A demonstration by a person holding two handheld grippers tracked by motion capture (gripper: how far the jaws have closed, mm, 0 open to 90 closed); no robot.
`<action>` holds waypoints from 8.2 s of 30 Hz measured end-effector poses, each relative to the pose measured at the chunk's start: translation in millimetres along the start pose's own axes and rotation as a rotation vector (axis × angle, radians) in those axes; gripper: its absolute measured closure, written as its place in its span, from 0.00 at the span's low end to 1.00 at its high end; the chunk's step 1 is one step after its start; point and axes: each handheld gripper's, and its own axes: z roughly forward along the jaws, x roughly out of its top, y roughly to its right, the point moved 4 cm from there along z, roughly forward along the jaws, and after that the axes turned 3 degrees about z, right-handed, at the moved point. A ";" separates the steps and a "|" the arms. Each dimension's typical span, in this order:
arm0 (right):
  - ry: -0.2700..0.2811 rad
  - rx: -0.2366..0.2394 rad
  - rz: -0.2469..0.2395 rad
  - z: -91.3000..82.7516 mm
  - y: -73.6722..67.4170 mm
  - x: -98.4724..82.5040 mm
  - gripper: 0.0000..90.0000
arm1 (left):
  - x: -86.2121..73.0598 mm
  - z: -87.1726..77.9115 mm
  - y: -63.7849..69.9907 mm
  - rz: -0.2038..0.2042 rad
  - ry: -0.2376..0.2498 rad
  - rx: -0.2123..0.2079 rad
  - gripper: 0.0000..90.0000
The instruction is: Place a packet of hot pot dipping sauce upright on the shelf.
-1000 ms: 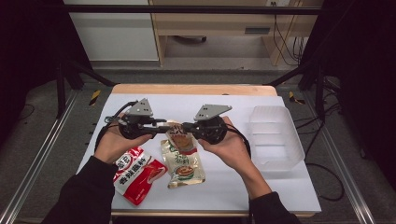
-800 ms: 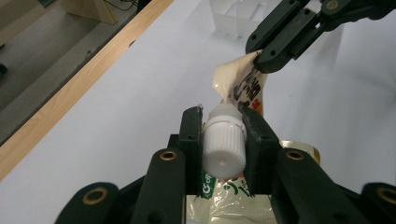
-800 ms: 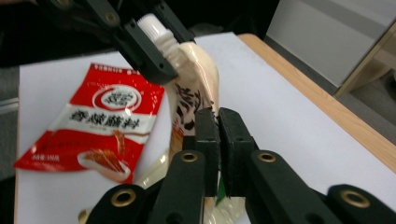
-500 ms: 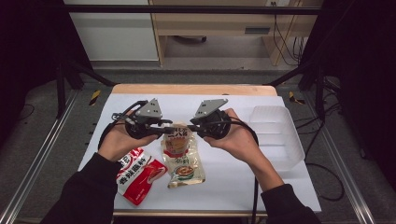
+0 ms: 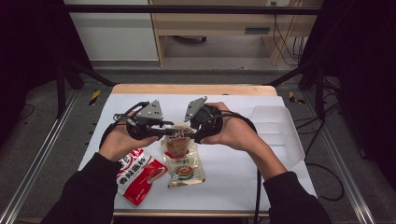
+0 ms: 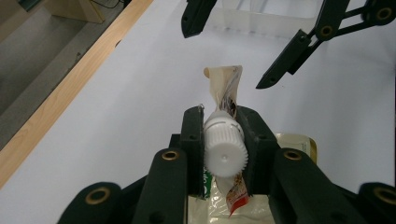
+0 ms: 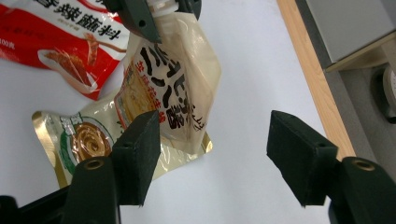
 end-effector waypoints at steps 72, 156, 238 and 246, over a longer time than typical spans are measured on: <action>-0.160 0.083 -0.037 -8.2 28.9 -28.0 0.98 | -41.5 18.3 6.3 -0.150 0.018 0.019 0.21; -0.064 -0.373 0.245 -120.9 132.8 -165.9 0.98 | -121.4 9.2 -5.3 -0.302 -0.040 0.147 0.12; -0.128 -0.299 0.341 -53.0 140.9 -223.4 0.84 | -122.9 12.5 -4.6 -0.296 -0.063 0.141 0.11; -0.120 -0.332 0.369 -54.5 139.6 -221.4 0.53 | -122.7 11.7 -4.2 -0.293 -0.066 0.143 0.11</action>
